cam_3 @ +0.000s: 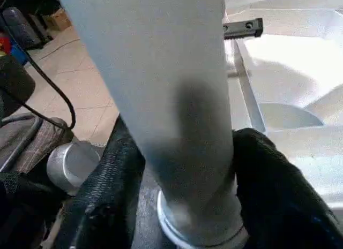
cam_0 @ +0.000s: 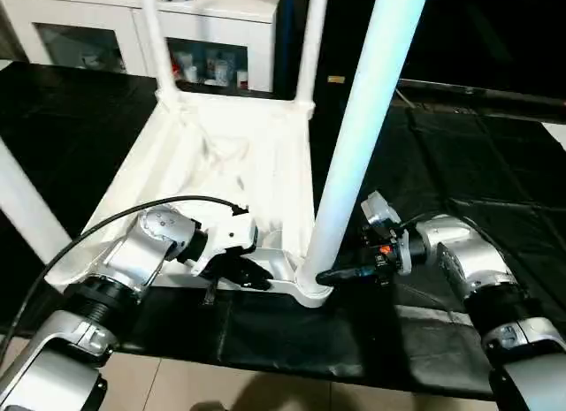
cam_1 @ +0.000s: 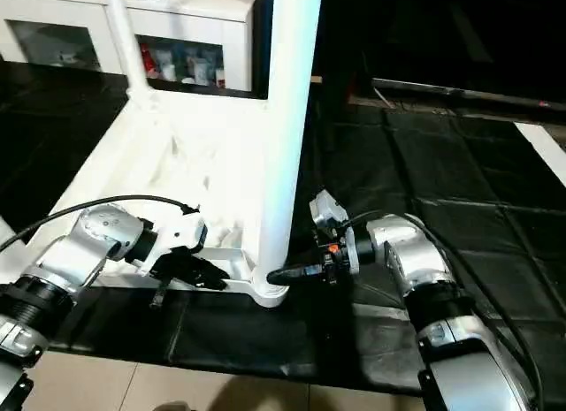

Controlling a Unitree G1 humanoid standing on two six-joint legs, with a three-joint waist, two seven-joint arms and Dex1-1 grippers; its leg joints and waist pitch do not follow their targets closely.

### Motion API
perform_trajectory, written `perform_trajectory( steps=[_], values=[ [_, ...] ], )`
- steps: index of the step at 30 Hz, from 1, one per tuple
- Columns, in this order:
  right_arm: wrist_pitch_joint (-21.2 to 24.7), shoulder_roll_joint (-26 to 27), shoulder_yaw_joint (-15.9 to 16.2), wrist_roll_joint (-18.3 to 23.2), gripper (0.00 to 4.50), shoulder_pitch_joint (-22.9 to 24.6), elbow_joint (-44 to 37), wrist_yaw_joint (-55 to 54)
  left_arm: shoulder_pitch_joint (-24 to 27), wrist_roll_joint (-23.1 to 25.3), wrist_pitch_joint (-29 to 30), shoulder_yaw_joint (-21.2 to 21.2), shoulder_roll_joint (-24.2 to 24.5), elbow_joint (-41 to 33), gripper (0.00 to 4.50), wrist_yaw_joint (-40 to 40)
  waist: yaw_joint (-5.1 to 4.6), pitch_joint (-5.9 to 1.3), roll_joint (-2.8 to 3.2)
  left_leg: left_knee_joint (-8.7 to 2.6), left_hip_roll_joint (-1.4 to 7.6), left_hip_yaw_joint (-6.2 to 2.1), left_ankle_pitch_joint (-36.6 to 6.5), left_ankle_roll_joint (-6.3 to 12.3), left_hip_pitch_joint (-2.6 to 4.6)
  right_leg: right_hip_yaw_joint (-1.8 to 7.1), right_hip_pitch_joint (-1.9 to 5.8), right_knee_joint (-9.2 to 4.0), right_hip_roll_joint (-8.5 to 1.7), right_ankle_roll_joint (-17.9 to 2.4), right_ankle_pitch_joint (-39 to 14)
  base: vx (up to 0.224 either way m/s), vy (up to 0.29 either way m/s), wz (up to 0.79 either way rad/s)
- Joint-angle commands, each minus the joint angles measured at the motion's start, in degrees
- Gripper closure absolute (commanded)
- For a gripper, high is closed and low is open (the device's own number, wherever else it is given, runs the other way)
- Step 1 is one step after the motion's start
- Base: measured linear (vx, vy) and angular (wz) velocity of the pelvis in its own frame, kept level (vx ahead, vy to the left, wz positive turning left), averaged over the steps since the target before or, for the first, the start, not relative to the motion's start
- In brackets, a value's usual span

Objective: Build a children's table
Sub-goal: Rotate leg to tighten

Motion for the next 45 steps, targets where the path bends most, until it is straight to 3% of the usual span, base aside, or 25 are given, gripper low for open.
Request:
perform_trajectory(
  steps=[1, 2, 8, 9, 13, 14, 16, 18, 20, 22, 24, 26, 27, 32, 33, 41, 45],
  values=[
    [0.6, 1.2, 0.3, 1.0, 2.3, 0.8, -1.5, 0.3, -0.8, 0.4, 2.1, 0.5, -1.7, 0.9, 4.5, 3.1, -0.47, -3.86, 0.09, -3.84, 1.63, 0.19, -9.8, 1.94, 0.36, 2.57, 3.02, -3.56, -3.7, -13.1, -10.9, 0.0, 0.0, 0.0],
    [1.2, 1.5, -0.1, 1.5, 2.37, 1.4, -2.4, -0.4, -0.7, 0.2, 2.9, 0.9, -2.2, 0.9, 4.5, 4.4, -0.36, -3.81, 0.44, -3.87, 1.64, 0.15, -10.2, 1.75, 0.42, 2.58, 2.97, -3.64, -3.79, -13.1, -11.4, 0.0, 0.0, 0.0],
    [4.4, 3.9, -1.3, 0.9, 2.48, 5.4, -7.1, -10.8, -0.1, -1.4, 10.0, 5.2, -7.0, -0.7, 4.5, 14.9, -0.46, -3.41, 0.04, -4.25, 1.52, -0.06, -13.5, 0.44, 0.64, 2.63, 2.83, -4.51, -3.89, -10.7, -18.1, 0.0, 0.0, 0.0],
    [4.9, 5.5, -2.0, -0.1, 2.48, 6.3, -8.1, -16.0, 0.1, -2.0, 11.6, 6.7, -9.1, -1.3, 4.5, 18.6, -0.85, -3.35, -0.08, -4.45, 1.43, -0.24, -14.2, -0.08, 0.47, 2.59, 2.94, -4.82, -3.93, -9.2, -21.3, 0.0, 0.0, 0.0],
    [7.2, 10.6, -3.3, -3.4, 2.55, 6.6, -9.0, -30.2, 0.7, -3.6, 17.0, 9.9, -14.9, -3.0, 4.5, 26.8, -2.24, -3.33, -0.35, -4.55, 0.98, -0.55, -14.2, -0.82, -0.01, 2.25, 3.12, -5.39, -3.96, -6.7, -25.9, 0.0, 0.0, 0.0],
    [7.3, 10.7, -3.3, -3.4, 2.55, 6.6, -9.0, -30.4, 0.7, -3.6, 17.1, 9.9, -14.9, -3.0, 4.5, 26.9, -2.77, -3.38, -0.34, -4.54, 0.99, -0.56, -13.7, -0.63, -0.12, 2.29, 3.07, -5.37, -3.88, -6.5, -25.3, 0.0, 0.0, 0.0],
    [10.7, 14.2, -4.3, -5.8, 2.57, 5.7, -8.2, -40.8, 0.7, -2.3, 19.3, 9.8, -17.8, -4.1, 4.5, 31.3, -3.4, -3.36, -0.31, -4.38, 0.8, -0.39, -13.4, 0.14, 0.04, 2.39, 2.83, -5.6, -3.68, -6.5, -24.7, 0.0, 0.0, 0.0],
    [13.3, 17.5, -5.5, -8.1, 2.57, 4.2, -6.7, -51.3, -0.4, -1.6, 21.5, 10.6, -21.4, -4.4, 4.5, 36.6, -4.1, -3.35, -0.21, -4.51, 0.72, -0.49, -12.4, -0.37, -0.23, 2.29, 2.96, -5.46, -3.52, -6.6, -24.0, 0.0, 0.0, 0.0],
    [14.2, 18.8, -5.8, -8.3, 2.57, 3.8, -6.9, -54.0, -1.1, -1.0, 22.2, 10.8, -23.0, -4.5, 4.5, 39.1, -4.44, -3.38, -0.1, -4.38, 0.75, -0.44, -13.0, -0.17, 0.08, 2.32, 2.73, -5.67, -3.52, -6.6, -24.0, 0.0, 0.0, 0.0],
    [14.4, 19.8, -4.8, -8.9, 2.57, 4.6, -9.6, -54.2, -1.1, 0.0, 22.3, 10.3, -24.0, -4.8, 4.5, 40.2, -4.39, -3.57, -0.06, -4.39, 0.81, -0.36, -12.2, 0.63, -0.01, 2.46, 2.89, -5.5, -3.44, -7.1, -21.0, 0.0, 0.0, 0.0],
    [14.4, 19.8, -4.2, -8.9, 2.57, 5.1, -10.7, -53.5, -1.0, -0.1, 22.2, 10.1, -24.0, -4.9, 4.5, 40.0, -4.13, -3.76, 0.11, -4.29, 0.81, -0.21, -9.6, 1.62, -0.07, 2.56, 3.03, -4.95, -3.3, -8.5, -14.6, 0.0, 0.0, 0.0],
    [14.4, 19.9, -4.1, -8.5, 2.57, 5.3, -11.1, -53.1, -0.9, -0.1, 22.1, 9.8, -23.8, -5.1, 4.5, 39.6, -4.11, -3.76, -0.04, -4.22, 0.72, -0.12, -8.9, 2.12, -0.19, 2.57, 3.31, -4.81, -3.34, -9.3, -12.6, 0.0, 0.0, 0.0],
    [14.4, 19.9, -4.1, -8.5, 2.04, 5.3, -11.1, -53.1, -0.9, -0.1, 22.1, 9.8, -23.8, -5.1, 4.5, 39.6, -4.08, -3.74, 0.0, -4.26, 0.77, -0.13, -8.8, 2.16, -0.16, 2.55, 3.3, -4.79, -3.36, -9.4, -12.6, 0.0, 0.0, 0.0],
    [16.1, 19.2, -4.0, -7.7, 1.73, 6.8, -14.2, -52.9, -0.2, 0.0, 22.6, 10.3, -22.0, -6.4, 4.5, 39.2, -4.06, -3.61, 0.15, -4.47, 0.92, -0.21, -10.3, 1.55, 0.01, 2.58, 3.22, -5.11, -3.43, -8.7, -15.2, 0.0, 0.0, 0.0],
    [15.3, 17.4, -4.3, -6.7, 1.58, 7.4, -15.3, -49.7, 0.1, -0.5, 22.4, 10.0, -20.2, -6.8, 4.5, 36.6, -4.09, -3.61, -0.11, -4.47, 0.95, -0.17, -10.2, 1.6, 0.01, 2.57, 3.21, -5.08, -3.42, -8.8, -14.7, 0.0, 0.0, 0.0],
    [13.8, 8.3, -6.1, -4.1, 0.91, 6.9, -15.8, -37.3, 1.2, -0.6, 18.1, 6.8, -13.5, -7.1, 4.5, 24.9, -3.97, -3.58, -0.03, -4.33, 1.05, -0.12, -9.4, 2.76, -0.11, 2.62, 3.31, -4.74, -3.5, -10.2, -12.2, 0.0, 0.0, 0.0],
    [12.4, 2.1, -5.4, -3.2, 0.53, 7.0, -15.9, -27.2, 1.7, -0.6, 11.9, 4.8, -9.6, -5.7, 4.5, 17.0, -3.2, -3.72, 0.02, -4.1, 1.19, 0.02, -9.0, 3.22, 0.27, 2.71, 3.27, -4.42, -3.5, -11.4, -10.0, 0.0, 0.0, 0.0]
  ],
)
